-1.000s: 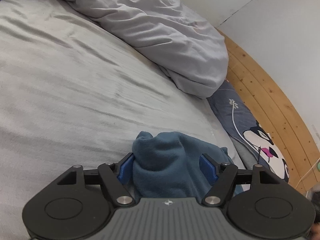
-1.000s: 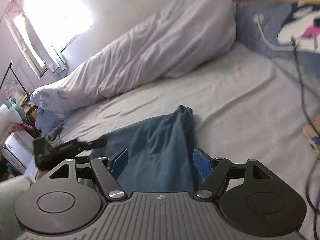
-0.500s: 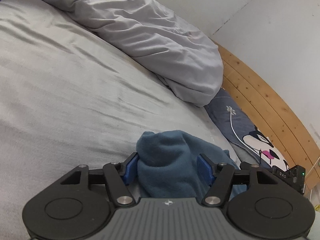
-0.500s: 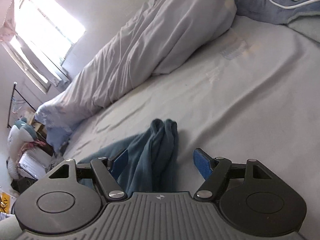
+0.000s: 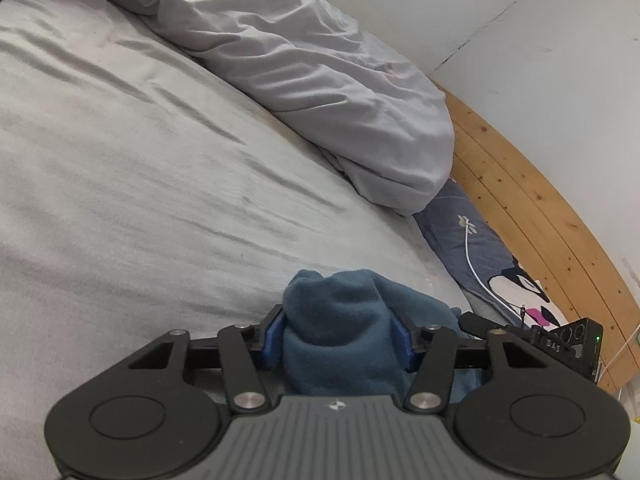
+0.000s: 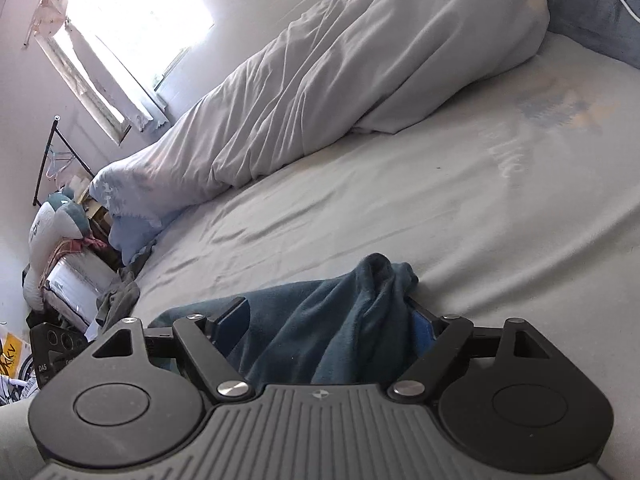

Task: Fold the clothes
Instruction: 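Pinch the folded teal shirt with the left gripper while the right gripper pinches it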

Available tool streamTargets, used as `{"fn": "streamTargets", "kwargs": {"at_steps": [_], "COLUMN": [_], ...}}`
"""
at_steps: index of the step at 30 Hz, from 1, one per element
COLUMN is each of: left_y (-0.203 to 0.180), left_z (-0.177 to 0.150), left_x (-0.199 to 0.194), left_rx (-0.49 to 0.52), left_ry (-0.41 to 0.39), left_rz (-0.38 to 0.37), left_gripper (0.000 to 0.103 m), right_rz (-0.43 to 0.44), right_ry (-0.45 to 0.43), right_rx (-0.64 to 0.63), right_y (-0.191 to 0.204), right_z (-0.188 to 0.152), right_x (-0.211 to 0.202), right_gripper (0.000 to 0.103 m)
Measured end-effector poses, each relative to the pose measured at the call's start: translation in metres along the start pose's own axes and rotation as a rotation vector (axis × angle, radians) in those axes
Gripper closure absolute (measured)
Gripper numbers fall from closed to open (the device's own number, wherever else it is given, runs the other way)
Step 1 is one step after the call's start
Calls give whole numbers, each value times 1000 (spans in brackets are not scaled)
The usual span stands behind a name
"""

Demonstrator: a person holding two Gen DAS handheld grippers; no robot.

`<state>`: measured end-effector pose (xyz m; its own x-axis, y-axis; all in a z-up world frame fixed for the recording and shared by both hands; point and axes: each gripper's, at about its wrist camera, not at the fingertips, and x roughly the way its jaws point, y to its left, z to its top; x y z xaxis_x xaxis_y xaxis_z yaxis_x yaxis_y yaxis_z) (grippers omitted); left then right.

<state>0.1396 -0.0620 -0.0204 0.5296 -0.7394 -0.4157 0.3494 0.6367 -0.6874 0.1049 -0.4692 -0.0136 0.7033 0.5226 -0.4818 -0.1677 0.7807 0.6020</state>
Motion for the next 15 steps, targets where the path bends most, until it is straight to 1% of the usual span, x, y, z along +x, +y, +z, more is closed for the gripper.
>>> {"fn": "streamTargets", "kwargs": {"at_steps": [1, 3, 4, 5, 6, 7, 9, 11, 13, 15], "left_y": [1, 1, 1, 0, -1, -2, -5, -11, -21, -33], "left_z": [1, 2, 2, 2, 2, 2, 2, 1, 1, 1], "left_x": [0, 0, 1, 1, 1, 0, 0, -2, -7, -18], "left_rx": [-4, -8, -8, -6, -4, -1, 10, 27, 38, 52], "left_ry": [3, 7, 8, 9, 10, 10, 10, 4, -8, -29], "left_rz": [1, 5, 8, 15, 21, 27, 41, 58, 79, 83], "left_gripper": [54, 57, 58, 61, 63, 65, 70, 73, 76, 77], "right_rz": [-3, -12, -18, -24, -31, -42, -74, -99, -127, -146], "right_ry": [-1, -4, -8, -10, -8, -2, 1, -17, -43, -73], "right_rx": [4, 18, 36, 46, 45, 30, -15, -53, -99, -154], "right_y": [-1, -4, -6, -7, -6, -3, 5, 14, 25, 42], "right_z": [0, -1, -1, -1, -1, -2, -2, -3, -4, -5], "right_x": [0, -1, -2, -1, 0, 2, 3, -2, -10, -22], "right_gripper": [32, 51, 55, 62, 73, 79, 85, 89, 91, 92]}}
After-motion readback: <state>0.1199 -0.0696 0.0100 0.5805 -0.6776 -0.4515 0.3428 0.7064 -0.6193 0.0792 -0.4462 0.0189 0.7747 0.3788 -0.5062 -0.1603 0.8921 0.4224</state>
